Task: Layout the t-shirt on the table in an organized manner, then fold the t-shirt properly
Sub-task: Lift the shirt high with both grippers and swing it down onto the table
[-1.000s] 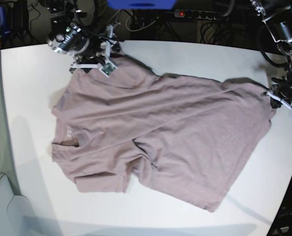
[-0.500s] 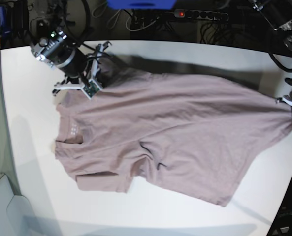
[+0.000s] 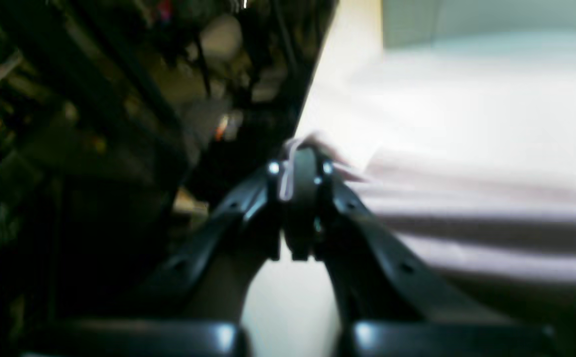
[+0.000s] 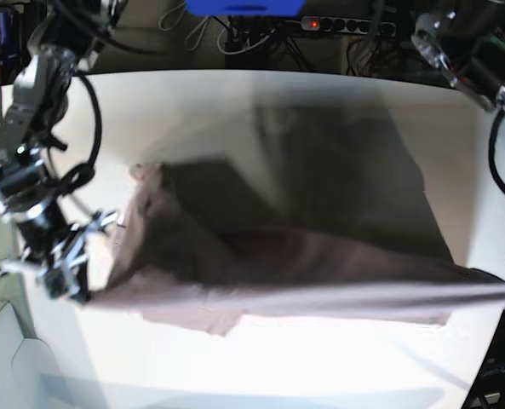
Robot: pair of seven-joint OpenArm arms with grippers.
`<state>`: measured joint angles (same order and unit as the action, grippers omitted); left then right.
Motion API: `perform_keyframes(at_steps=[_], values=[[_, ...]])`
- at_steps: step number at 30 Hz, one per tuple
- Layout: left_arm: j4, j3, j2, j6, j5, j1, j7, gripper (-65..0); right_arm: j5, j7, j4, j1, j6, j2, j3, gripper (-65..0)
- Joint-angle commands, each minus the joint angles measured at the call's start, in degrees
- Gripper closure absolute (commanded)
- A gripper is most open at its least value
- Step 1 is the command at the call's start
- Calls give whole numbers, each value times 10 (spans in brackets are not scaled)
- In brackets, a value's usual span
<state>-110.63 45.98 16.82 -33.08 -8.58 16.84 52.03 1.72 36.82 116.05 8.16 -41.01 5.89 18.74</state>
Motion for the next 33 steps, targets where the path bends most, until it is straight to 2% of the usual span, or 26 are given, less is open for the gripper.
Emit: perform_keyframes(at_steps=[1, 10, 18, 21, 27, 33], values=[[-11, -14, 12, 6, 4, 29, -18, -1, 3, -11, 10, 32, 10, 6, 13, 0], [-11, -127, 12, 8, 4, 161, -18, -1, 3, -15, 12, 196, 10, 6, 28, 0], [-27, -218, 12, 8, 53, 272, -21, -1, 5, -140, 12, 277, 10, 18, 29, 0], [-48, -242, 12, 8, 63, 307, -20, -1, 5, -171, 12, 302, 10, 22, 29, 0], [-56, -230, 24, 8, 62, 325, -21, -1, 3, -177, 11, 338, 10, 36, 30, 0], [-56, -186, 25, 7, 61, 309, -20, -1, 2, -178, 11, 378, 10, 23, 67, 0]])
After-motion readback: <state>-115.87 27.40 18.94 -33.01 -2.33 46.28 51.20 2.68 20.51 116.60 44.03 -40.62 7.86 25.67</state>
